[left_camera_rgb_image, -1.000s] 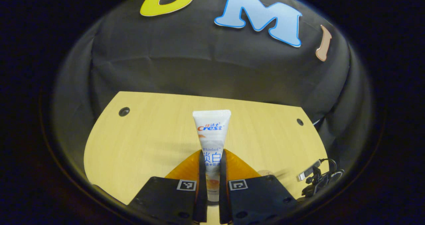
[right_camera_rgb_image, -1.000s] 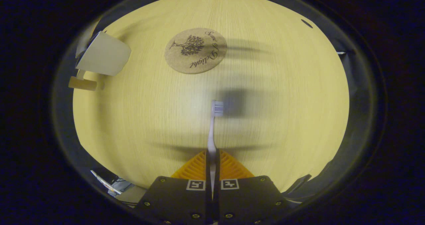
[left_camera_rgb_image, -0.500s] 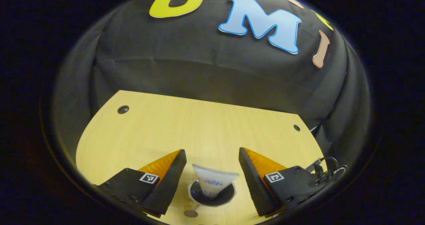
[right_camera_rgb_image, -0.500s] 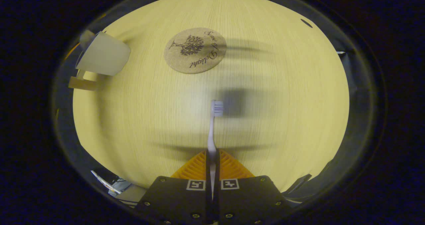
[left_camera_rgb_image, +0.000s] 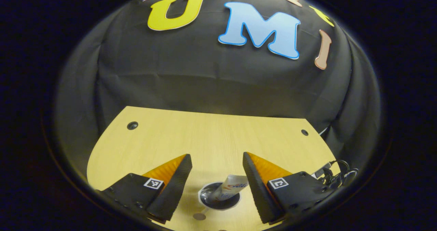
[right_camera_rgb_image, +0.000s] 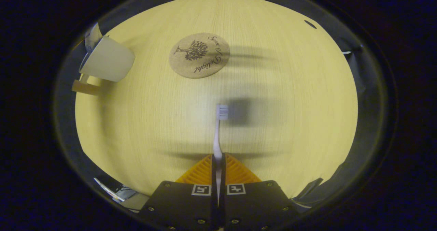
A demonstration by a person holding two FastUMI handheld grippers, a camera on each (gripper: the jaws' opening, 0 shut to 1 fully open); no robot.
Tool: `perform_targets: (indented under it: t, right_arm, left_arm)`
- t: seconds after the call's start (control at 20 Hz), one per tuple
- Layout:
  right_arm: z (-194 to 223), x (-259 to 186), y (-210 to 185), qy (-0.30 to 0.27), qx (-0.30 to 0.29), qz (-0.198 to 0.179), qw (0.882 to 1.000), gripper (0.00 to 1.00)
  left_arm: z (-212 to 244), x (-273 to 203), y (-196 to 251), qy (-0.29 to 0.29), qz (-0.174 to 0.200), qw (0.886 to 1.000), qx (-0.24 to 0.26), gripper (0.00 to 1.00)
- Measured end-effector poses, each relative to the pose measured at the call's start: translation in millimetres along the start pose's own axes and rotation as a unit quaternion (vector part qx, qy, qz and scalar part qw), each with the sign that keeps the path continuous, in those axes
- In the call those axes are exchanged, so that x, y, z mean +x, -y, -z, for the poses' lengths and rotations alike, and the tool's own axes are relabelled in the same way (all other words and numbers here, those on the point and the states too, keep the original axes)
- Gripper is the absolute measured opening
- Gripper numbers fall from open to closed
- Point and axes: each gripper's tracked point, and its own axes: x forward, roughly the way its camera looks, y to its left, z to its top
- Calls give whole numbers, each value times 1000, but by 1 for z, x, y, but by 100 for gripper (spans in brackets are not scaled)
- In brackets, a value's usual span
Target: Put the toothbrush and toothpaste on the desktop into the cup, then pick up the cup and place it on the coaster on the desktop.
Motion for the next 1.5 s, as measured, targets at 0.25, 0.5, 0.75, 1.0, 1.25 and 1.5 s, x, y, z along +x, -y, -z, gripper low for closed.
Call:
perform_targets:
  t: [0.25,0.5,0.75,1.0,1.25,1.5]
  right_arm:
    - [-35,-34,-10,65,36,-30,997,2]
    - [-100,-97,-44,170,34,-72,982,2]
    - [-151,-154,-87,241,33,-125,962,2]
    - [-177,-174,-122,284,33,-149,947,2]
    - [-207,-211,-163,376,1,-171,911,2]
    - [-225,-213,-197,438,-48,-169,882,2]
  left_arm:
    - [-9,-30,2,18,-6,1000,10,96]
    - [-16,-54,-18,35,-26,999,7,96]
    - [-9,-82,-54,33,-54,998,-11,91]
    - [6,-110,-104,25,-88,995,-33,96]
    - [28,-142,-149,12,-122,991,-55,96]
    - [53,-167,-189,-3,-157,985,-73,96]
